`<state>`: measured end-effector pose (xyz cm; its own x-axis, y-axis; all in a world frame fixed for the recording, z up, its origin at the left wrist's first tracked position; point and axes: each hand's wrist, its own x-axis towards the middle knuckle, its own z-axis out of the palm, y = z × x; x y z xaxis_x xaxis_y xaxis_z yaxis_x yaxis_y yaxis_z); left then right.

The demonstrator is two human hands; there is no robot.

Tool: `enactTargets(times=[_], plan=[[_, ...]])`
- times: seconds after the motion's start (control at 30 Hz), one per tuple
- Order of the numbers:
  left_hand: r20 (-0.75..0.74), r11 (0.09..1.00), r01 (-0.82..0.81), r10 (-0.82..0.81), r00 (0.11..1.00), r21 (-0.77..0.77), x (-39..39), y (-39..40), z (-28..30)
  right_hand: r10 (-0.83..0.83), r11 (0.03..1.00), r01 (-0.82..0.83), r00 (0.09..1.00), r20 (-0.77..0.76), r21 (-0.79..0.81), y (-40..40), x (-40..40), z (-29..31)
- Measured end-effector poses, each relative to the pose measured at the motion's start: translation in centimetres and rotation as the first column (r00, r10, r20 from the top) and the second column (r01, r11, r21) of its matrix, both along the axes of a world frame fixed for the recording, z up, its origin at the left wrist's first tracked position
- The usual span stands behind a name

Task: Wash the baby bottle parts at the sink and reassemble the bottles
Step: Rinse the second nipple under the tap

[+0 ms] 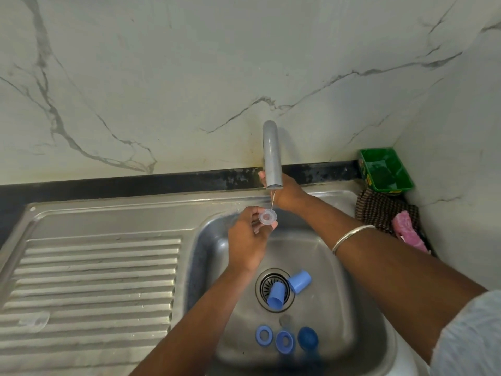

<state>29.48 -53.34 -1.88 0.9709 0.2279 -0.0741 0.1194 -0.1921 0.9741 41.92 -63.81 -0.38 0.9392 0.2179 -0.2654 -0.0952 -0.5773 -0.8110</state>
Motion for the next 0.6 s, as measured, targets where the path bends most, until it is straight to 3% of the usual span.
enactTargets(times=[0.27, 0.37, 0.43, 0.5, 0.6], plan=[[0.042, 0.997, 0.052, -0.054, 0.998, 0.048, 0.1, 0.3, 0.5, -0.07, 0.997, 0.071, 0.997, -0.041, 0.032, 0.2, -1.0, -0.8], [0.019, 0.996, 0.079, -0.08, 0.997, 0.027, 0.3, 0.3, 0.2, -0.187, 0.981, 0.182, 0.979, 0.086, 0.066, -0.4, -3.5, -0.2], [0.001, 0.995, 0.088, -0.088, 0.996, 0.035, 0.3, 0.2, 0.0, -0.259, 0.956, 0.235, 0.957, 0.132, 0.173, -1.2, -6.0, 0.2], [-0.001, 0.992, 0.097, -0.098, 0.995, 0.077, 0.3, 0.2, 0.0, -0.246, 0.943, 0.207, 0.961, 0.125, 0.261, -1.9, -8.8, 0.4], [-0.023, 0.988, 0.103, -0.101, 0.995, 0.119, 0.3, -0.1, 0.2, -0.176, 0.965, 0.141, 0.974, 0.144, 0.223, -2.4, -11.4, -0.2]])
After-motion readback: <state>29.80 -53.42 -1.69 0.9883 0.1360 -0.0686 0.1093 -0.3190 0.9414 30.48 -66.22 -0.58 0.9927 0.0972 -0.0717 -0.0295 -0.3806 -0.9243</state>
